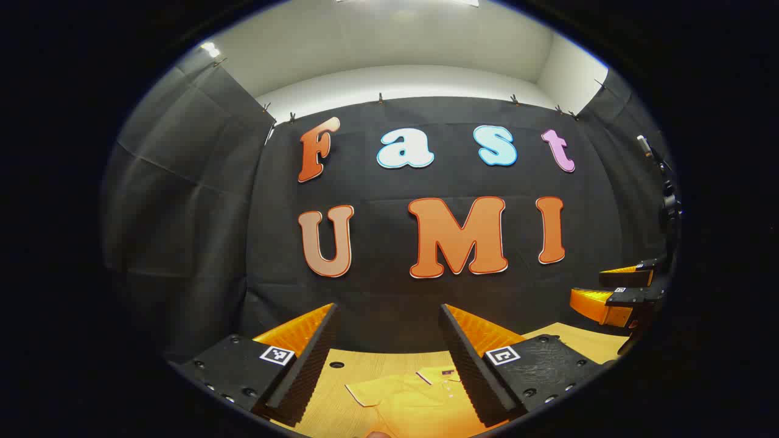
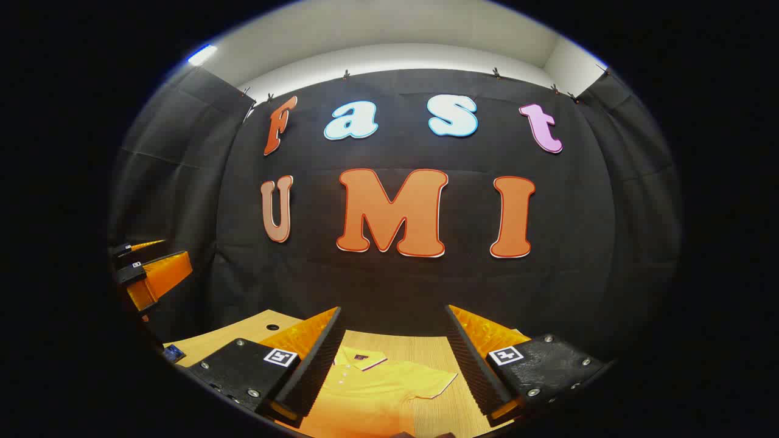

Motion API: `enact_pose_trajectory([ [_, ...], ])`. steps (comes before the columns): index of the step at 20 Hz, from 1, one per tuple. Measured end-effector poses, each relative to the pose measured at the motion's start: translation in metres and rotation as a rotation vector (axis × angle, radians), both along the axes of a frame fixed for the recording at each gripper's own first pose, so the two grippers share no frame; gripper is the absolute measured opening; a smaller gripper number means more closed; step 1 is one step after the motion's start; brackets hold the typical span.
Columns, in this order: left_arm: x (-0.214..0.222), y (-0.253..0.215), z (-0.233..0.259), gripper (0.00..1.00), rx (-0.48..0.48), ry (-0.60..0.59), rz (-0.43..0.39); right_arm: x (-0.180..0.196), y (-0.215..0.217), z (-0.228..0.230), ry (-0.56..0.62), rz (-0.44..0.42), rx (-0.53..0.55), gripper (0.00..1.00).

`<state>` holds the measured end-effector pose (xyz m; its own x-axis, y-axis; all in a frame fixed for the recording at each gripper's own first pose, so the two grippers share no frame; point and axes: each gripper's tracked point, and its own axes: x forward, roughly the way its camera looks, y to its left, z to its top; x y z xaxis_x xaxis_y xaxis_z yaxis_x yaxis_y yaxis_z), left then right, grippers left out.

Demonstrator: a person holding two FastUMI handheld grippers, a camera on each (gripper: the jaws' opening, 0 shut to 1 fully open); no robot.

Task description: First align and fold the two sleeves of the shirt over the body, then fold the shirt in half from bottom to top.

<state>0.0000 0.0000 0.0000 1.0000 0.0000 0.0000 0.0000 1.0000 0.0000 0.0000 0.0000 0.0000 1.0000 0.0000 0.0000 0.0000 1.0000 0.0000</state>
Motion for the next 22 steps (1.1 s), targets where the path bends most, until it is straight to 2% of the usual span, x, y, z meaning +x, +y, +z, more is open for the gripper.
enact_pose_trajectory([
  [22, 0.0, 0.0003, 0.0002, 0.98, 0.011, -0.006, 0.002, 0.0051, 0.0051, -0.0011, 0.016, 0.017, 0.004, 0.98],
])
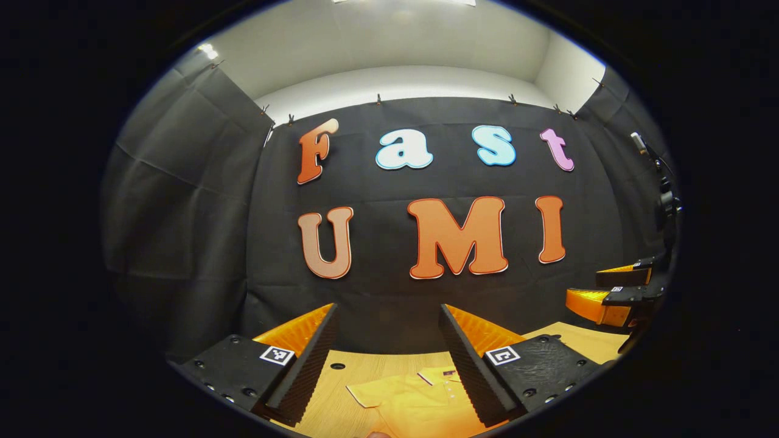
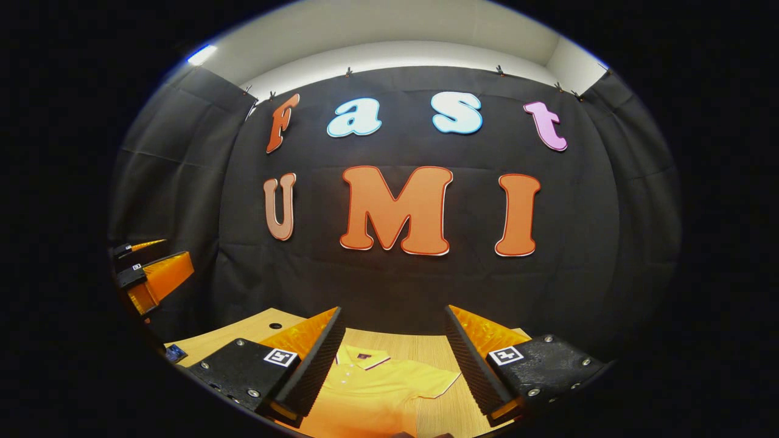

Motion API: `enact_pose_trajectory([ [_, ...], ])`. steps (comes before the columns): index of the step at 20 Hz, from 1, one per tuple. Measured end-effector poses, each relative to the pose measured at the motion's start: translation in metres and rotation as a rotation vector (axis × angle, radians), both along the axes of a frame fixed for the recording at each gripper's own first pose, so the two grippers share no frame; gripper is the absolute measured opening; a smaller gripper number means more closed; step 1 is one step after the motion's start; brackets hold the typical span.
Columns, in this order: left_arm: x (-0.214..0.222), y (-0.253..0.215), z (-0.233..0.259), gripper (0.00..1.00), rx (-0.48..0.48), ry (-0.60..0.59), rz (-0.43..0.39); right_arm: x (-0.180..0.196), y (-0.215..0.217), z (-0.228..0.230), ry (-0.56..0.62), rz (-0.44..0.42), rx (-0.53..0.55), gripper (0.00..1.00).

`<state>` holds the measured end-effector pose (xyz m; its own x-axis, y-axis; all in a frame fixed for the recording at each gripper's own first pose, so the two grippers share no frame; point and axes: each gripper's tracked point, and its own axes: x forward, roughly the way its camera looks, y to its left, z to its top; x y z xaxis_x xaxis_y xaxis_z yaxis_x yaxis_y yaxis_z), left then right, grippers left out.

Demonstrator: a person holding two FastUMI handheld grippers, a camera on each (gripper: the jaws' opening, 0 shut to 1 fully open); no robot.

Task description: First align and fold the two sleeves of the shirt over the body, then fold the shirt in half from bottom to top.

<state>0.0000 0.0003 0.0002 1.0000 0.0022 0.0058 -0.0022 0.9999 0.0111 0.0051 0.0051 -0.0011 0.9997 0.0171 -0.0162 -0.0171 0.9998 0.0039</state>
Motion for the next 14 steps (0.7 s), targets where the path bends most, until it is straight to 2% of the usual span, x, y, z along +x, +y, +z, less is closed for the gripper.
enact_pose_trajectory([
  [14, -0.001, 0.002, 0.0, 0.98, 0.005, 0.004, 0.02, 0.01, -0.012, -0.022, 0.06, -0.027, -0.002, 0.99],
])
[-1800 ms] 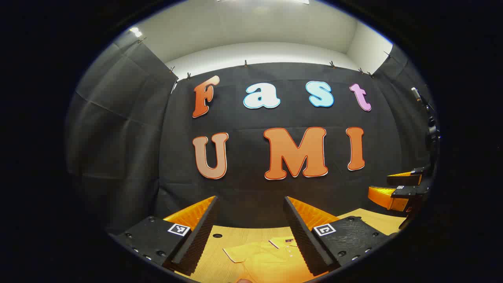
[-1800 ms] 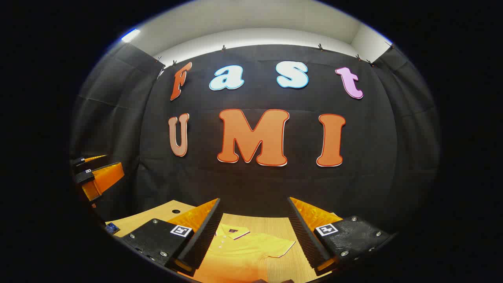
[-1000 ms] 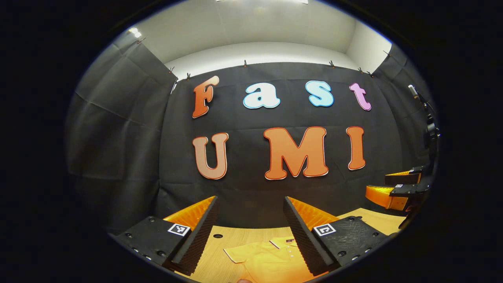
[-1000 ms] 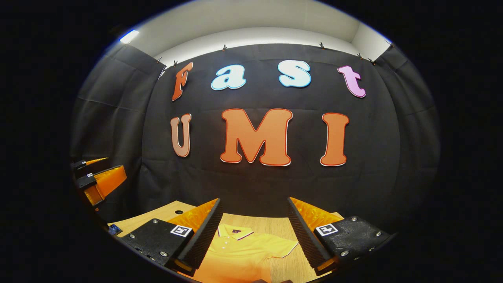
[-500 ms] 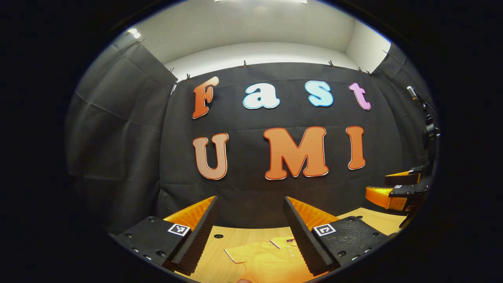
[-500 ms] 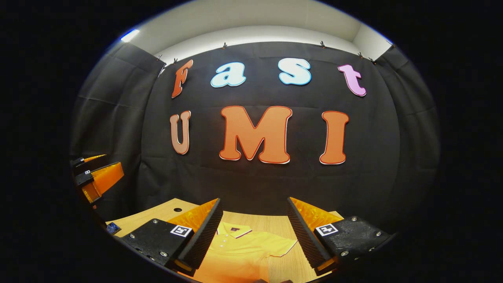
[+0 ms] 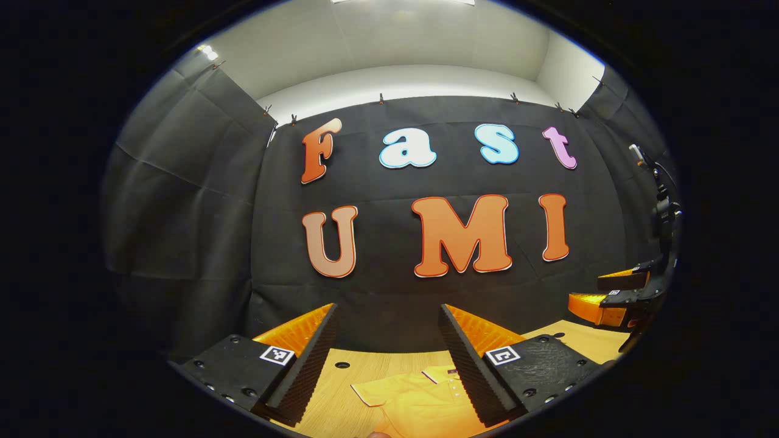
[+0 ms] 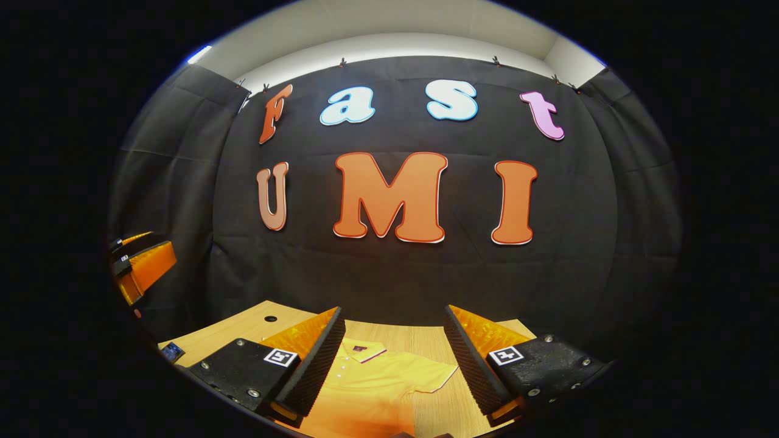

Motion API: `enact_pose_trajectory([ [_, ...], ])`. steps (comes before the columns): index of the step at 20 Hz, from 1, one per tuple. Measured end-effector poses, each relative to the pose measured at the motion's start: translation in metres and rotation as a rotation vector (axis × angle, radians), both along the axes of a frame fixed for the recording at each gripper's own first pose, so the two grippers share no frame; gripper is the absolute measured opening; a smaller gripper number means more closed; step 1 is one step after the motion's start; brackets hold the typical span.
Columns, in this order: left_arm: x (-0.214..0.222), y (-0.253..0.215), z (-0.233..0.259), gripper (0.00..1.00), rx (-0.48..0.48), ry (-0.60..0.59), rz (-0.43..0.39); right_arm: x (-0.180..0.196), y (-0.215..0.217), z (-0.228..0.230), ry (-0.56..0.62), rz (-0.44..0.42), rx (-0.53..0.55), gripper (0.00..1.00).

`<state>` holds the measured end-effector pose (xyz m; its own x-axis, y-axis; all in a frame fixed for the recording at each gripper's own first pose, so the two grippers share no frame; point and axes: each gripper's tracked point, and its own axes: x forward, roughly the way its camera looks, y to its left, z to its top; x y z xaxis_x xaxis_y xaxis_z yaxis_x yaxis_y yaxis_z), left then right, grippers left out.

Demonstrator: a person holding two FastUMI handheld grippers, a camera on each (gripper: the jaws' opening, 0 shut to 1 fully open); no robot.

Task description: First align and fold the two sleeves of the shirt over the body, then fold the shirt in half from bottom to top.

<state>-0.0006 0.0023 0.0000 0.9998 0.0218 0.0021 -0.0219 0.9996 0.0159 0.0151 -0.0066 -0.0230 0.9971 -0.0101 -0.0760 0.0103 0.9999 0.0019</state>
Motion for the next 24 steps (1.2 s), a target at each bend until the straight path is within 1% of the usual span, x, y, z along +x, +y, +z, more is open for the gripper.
enact_pose_trajectory([
  [6, -0.002, 0.004, 0.001, 0.98, 0.001, -0.002, 0.021, 0.016, -0.009, -0.028, 0.082, -0.017, 0.003, 0.98],
  [10, -0.002, 0.006, 0.002, 0.98, 0.011, -0.009, 0.033, 0.035, -0.021, -0.064, 0.2, -0.027, 0.038, 0.99],
  [13, -0.002, 0.007, 0.004, 0.98, 0.022, -0.014, 0.046, 0.05, -0.032, -0.094, 0.306, -0.048, 0.074, 0.98],
  [16, -0.003, 0.01, 0.004, 0.98, 0.032, -0.015, 0.07, 0.069, -0.043, -0.121, 0.387, -0.068, 0.092, 0.99],
  [19, -0.002, 0.011, 0.002, 0.98, 0.036, -0.007, 0.086, 0.08, -0.054, -0.154, 0.492, -0.079, 0.108, 0.99],
  [24, -0.004, 0.015, -0.005, 0.98, 0.039, 0.019, 0.129, 0.099, -0.071, -0.209, 0.695, -0.102, 0.194, 0.98],
])
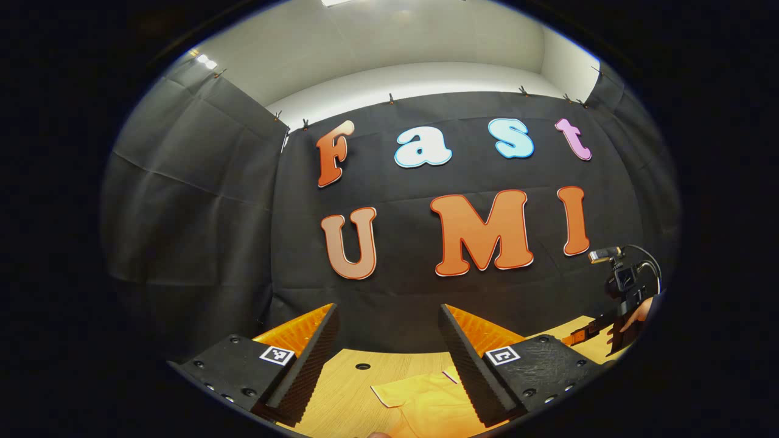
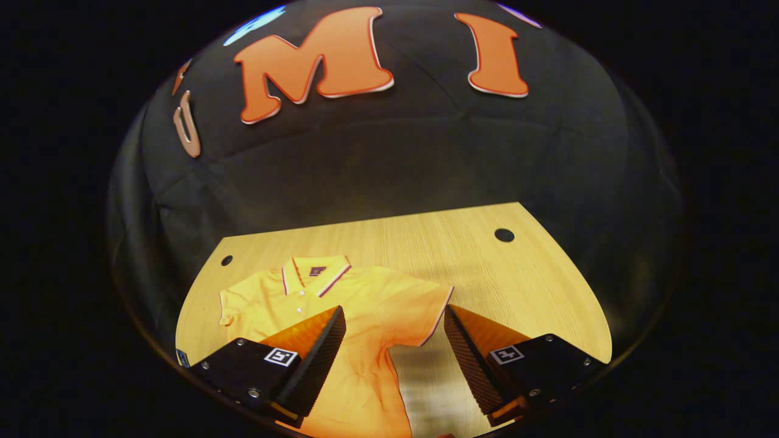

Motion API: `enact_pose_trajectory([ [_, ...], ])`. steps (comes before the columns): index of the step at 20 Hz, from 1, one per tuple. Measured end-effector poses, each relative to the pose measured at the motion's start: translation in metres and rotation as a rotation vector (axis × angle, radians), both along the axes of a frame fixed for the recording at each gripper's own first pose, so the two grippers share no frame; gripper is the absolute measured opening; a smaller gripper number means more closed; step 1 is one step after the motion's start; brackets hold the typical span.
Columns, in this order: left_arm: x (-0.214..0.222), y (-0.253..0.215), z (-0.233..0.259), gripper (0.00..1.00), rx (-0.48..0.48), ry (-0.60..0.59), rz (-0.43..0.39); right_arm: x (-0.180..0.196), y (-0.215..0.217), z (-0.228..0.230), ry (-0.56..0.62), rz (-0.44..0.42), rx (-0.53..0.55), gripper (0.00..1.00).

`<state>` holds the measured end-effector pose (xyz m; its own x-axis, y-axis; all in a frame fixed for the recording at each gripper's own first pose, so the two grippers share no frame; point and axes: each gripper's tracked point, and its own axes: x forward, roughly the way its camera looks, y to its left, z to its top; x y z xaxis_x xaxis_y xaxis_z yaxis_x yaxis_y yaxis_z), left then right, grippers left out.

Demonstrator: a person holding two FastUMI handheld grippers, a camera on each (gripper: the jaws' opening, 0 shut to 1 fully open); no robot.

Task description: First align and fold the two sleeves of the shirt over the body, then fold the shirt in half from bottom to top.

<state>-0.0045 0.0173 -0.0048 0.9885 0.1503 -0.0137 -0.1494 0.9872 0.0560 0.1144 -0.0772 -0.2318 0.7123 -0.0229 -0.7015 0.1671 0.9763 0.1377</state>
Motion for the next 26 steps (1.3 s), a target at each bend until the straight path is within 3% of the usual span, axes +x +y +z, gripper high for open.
enact_pose_trajectory([
  [9, -0.002, 0.007, -0.015, 0.98, 0.012, 0.072, 0.089, 0.029, -0.018, -0.078, 0.301, -0.032, 0.089, 0.98],
  [17, 0.004, 0.001, -0.035, 0.98, 0.04, 0.136, 0.13, 0.048, -0.029, -0.145, 0.522, -0.051, 0.09, 0.95],
  [20, 0.005, 0.003, -0.042, 0.99, 0.043, 0.162, 0.148, 0.053, -0.028, -0.163, 0.589, -0.071, 0.124, 0.9],
  [26, 0.011, 0.001, -0.053, 1.0, 0.047, 0.198, 0.164, 0.056, -0.034, -0.179, 0.667, -0.06, 0.019, 0.71],
])
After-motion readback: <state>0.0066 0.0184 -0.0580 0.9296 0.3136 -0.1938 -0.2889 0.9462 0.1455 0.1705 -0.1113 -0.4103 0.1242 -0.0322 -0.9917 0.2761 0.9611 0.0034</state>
